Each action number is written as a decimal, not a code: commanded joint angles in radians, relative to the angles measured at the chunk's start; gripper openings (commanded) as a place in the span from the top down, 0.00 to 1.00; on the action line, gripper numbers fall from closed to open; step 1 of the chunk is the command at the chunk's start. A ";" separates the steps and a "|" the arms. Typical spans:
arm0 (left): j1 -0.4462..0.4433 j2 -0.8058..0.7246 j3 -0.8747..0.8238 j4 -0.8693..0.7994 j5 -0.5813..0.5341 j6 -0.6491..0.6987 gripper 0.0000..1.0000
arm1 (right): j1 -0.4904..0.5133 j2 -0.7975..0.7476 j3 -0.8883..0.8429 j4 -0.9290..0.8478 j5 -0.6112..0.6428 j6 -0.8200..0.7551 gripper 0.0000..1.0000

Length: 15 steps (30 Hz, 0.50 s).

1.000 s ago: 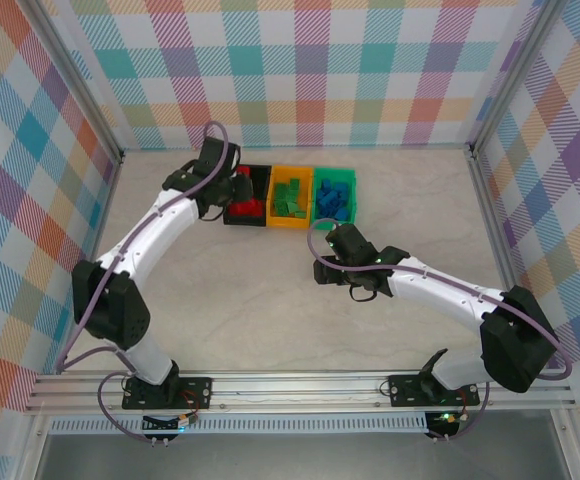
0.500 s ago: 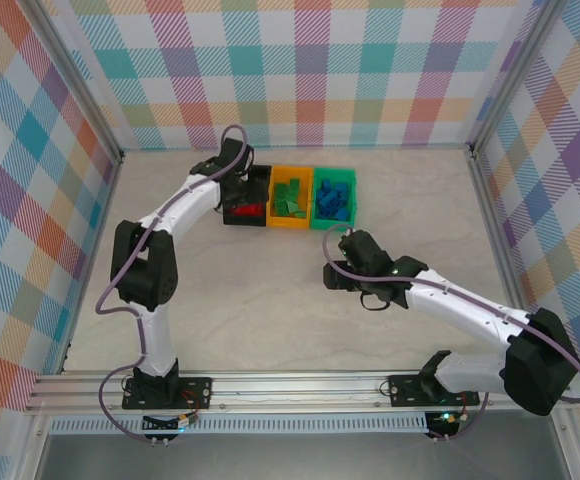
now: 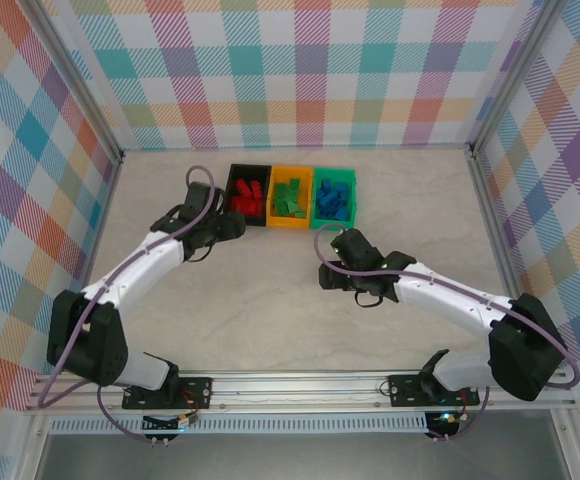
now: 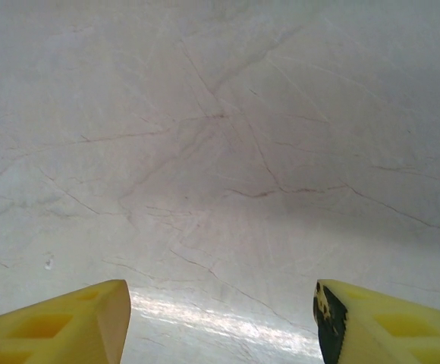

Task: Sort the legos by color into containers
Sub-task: Reset both arms

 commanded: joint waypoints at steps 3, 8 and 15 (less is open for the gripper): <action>0.014 -0.131 -0.109 0.036 -0.246 -0.064 0.20 | 0.000 0.007 0.028 0.026 -0.020 -0.017 0.34; 0.044 -0.175 -0.168 0.022 -0.420 -0.138 0.00 | 0.000 -0.002 0.018 0.015 -0.010 -0.018 0.33; 0.079 -0.160 -0.209 0.055 -0.581 -0.165 0.00 | 0.000 -0.014 0.011 0.016 -0.005 -0.019 0.33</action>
